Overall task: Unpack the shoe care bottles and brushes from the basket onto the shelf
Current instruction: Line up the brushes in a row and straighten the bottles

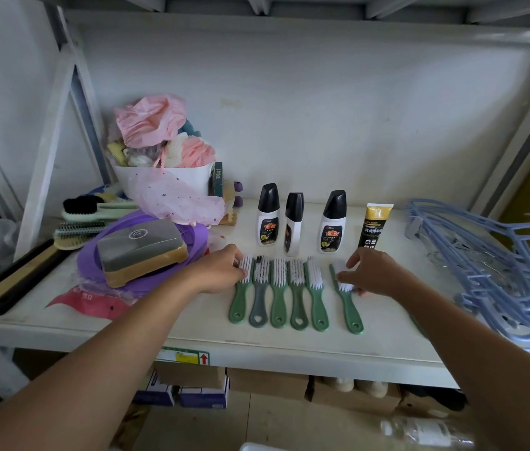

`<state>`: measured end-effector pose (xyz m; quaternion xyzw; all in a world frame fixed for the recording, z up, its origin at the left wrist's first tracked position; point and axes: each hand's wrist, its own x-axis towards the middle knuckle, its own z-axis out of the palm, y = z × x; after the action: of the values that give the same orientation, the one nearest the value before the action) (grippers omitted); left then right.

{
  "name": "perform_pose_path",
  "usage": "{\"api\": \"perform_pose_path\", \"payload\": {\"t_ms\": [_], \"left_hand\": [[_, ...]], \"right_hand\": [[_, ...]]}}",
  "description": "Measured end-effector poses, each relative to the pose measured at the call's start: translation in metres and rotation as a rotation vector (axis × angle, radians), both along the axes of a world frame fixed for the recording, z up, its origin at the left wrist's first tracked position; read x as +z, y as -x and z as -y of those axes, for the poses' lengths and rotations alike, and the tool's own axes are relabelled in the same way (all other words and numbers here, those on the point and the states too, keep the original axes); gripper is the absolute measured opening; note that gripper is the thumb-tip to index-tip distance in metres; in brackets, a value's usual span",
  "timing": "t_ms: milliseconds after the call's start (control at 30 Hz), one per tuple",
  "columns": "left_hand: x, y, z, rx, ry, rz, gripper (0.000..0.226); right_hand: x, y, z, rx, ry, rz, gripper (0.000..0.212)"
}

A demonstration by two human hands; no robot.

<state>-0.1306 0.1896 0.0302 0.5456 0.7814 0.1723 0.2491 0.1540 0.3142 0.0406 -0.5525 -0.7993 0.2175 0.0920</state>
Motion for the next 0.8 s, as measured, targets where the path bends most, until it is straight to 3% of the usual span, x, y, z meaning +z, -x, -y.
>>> {"api": "perform_pose_path", "payload": {"t_ms": [100, 233, 800], "left_hand": [[0.002, 0.000, 0.001, -0.001, -0.002, 0.005, 0.044], [0.003, -0.001, 0.001, -0.009, -0.006, 0.006, 0.044], [0.004, -0.002, 0.002, -0.007, -0.010, 0.007, 0.045]], "right_hand": [[-0.001, 0.003, 0.001, 0.009, -0.005, -0.001, 0.035], [-0.004, 0.005, -0.002, 0.034, 0.025, -0.036, 0.024], [-0.009, 0.011, -0.003, 0.076, 0.019, -0.039, 0.034]]}}
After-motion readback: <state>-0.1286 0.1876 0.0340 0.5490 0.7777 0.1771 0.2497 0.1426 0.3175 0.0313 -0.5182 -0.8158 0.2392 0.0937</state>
